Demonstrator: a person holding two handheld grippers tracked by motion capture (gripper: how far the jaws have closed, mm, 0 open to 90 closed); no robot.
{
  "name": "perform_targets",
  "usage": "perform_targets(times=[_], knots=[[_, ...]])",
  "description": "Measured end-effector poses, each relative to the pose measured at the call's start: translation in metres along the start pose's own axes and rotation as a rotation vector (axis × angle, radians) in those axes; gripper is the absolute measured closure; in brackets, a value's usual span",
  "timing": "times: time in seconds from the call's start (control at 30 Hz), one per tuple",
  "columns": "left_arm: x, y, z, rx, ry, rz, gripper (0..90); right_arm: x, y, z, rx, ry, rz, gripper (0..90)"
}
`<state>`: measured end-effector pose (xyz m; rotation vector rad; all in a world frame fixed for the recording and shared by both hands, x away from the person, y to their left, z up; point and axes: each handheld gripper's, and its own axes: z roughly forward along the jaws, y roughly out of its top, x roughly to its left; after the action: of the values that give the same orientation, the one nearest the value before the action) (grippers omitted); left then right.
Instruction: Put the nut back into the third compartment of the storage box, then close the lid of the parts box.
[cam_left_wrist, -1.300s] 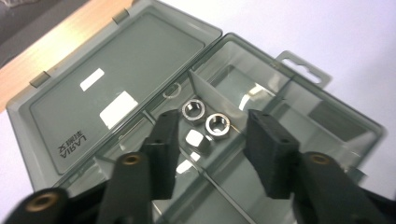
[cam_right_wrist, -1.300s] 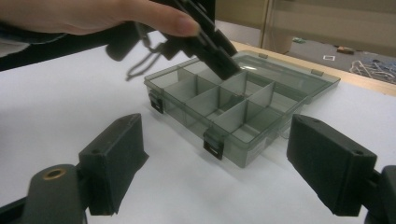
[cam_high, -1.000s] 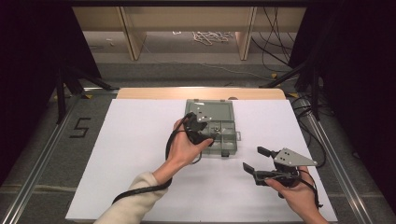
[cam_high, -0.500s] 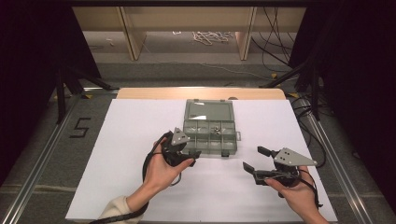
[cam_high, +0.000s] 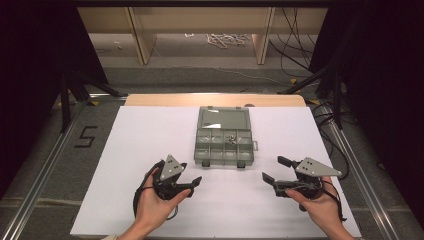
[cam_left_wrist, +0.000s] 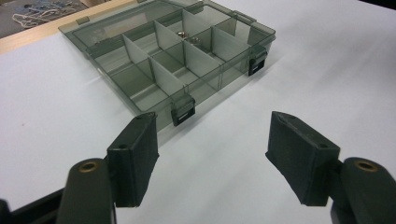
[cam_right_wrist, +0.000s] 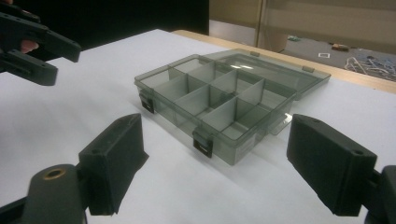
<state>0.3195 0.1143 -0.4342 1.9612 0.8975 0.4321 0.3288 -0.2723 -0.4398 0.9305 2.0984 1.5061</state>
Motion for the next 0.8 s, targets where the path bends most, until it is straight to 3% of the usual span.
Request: perform_targets(times=[0.27,0.33,0.4,0.47,0.57,0.6,0.63,0.67,0.7,0.73,0.77,0.8], knots=[[0.005,-0.006,-0.008,-0.017,0.019,-0.007,32.5,0.000,0.000,0.002,-0.009,-0.001,-0.011,19.7],[0.003,-0.006,-0.008,-0.017,0.024,-0.009,32.5,0.000,0.001,0.000,0.011,-0.014,-0.011,19.7],[0.003,-0.005,-0.009,-0.021,0.014,0.002,32.5,-0.001,0.000,0.002,-0.007,-0.008,-0.013,19.7],[0.004,-0.005,-0.009,-0.022,0.016,0.013,32.6,-0.002,0.001,0.000,0.015,-0.022,-0.020,19.8],[0.003,-0.004,-0.008,-0.023,0.016,0.010,32.6,-0.005,-0.001,0.003,-0.002,-0.012,-0.007,19.6],[0.004,-0.004,-0.009,-0.009,0.017,0.023,32.6,-0.006,0.000,0.002,0.022,-0.025,-0.009,19.5],[0.002,-0.005,-0.008,-0.019,0.019,0.000,32.6,-0.007,0.000,0.003,0.017,-0.023,0.011,19.4],[0.004,-0.005,-0.008,-0.014,0.015,0.022,32.6,-0.008,0.000,0.006,0.009,-0.018,0.010,19.3],[0.003,-0.005,-0.007,-0.012,0.014,0.009,32.6,-0.009,0.000,0.007,0.008,-0.027,-0.001,19.3],[0.003,-0.005,-0.006,-0.009,0.020,0.005,32.6,-0.009,0.001,0.006,0.040,-0.027,0.006,19.3],[0.002,-0.005,-0.006,-0.010,0.020,0.004,32.6,-0.011,0.001,0.008,0.034,-0.036,-0.015,19.3],[0.002,-0.005,-0.006,-0.011,0.017,0.015,32.6,-0.010,0.001,0.011,0.024,-0.019,0.003,19.3]])
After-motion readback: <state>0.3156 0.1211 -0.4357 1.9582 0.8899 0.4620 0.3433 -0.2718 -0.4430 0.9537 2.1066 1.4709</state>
